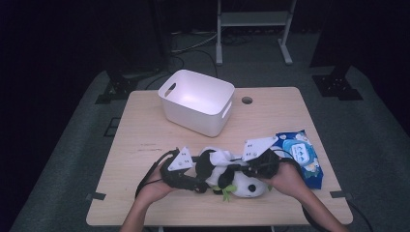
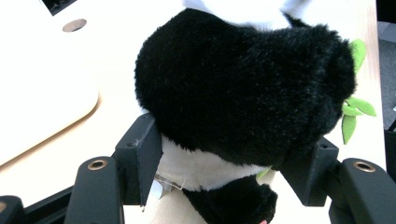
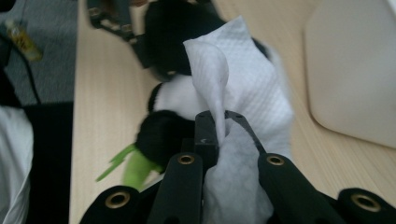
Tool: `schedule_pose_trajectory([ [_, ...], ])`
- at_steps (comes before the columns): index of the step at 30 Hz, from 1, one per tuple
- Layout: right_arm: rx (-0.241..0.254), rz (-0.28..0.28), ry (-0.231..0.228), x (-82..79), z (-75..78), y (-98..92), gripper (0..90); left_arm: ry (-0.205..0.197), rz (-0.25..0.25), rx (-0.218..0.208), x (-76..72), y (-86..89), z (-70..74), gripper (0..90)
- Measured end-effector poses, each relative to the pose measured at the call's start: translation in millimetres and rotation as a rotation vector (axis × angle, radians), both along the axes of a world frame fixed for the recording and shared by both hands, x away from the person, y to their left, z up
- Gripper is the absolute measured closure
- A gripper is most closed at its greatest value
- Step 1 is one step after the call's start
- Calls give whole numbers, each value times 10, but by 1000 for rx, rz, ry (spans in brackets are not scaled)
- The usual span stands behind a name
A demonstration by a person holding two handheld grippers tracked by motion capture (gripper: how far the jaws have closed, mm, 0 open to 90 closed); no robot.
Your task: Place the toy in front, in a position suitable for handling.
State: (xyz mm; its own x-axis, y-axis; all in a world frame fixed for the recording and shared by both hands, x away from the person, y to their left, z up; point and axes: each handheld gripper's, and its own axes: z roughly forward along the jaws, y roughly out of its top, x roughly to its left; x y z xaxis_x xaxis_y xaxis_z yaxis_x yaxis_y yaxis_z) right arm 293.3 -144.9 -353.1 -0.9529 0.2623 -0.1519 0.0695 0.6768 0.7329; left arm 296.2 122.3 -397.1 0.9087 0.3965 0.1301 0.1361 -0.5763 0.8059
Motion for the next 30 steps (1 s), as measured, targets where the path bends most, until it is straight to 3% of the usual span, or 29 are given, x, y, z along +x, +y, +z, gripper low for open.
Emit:
schedule_pose_trajectory([
  [5,-73,60,-7,-113,0,25,834,1,16,-2,9,-3,8,352],
  [7,-101,52,0,-130,-17,-25,834,2,19,-6,11,-3,12,357],
  [10,-101,39,3,-141,-16,-159,840,2,30,-19,10,-16,20,365],
  [17,-109,-44,-44,-131,17,-413,840,2,34,-8,17,-10,37,375],
  [20,-105,-83,-59,-85,-31,-442,836,9,39,-6,21,-6,22,357],
  [26,-110,-204,-140,98,-172,-436,836,39,38,21,60,-19,-77,332],
  [30,-61,-239,-128,163,-141,-473,832,52,29,39,77,-33,-120,341],
])
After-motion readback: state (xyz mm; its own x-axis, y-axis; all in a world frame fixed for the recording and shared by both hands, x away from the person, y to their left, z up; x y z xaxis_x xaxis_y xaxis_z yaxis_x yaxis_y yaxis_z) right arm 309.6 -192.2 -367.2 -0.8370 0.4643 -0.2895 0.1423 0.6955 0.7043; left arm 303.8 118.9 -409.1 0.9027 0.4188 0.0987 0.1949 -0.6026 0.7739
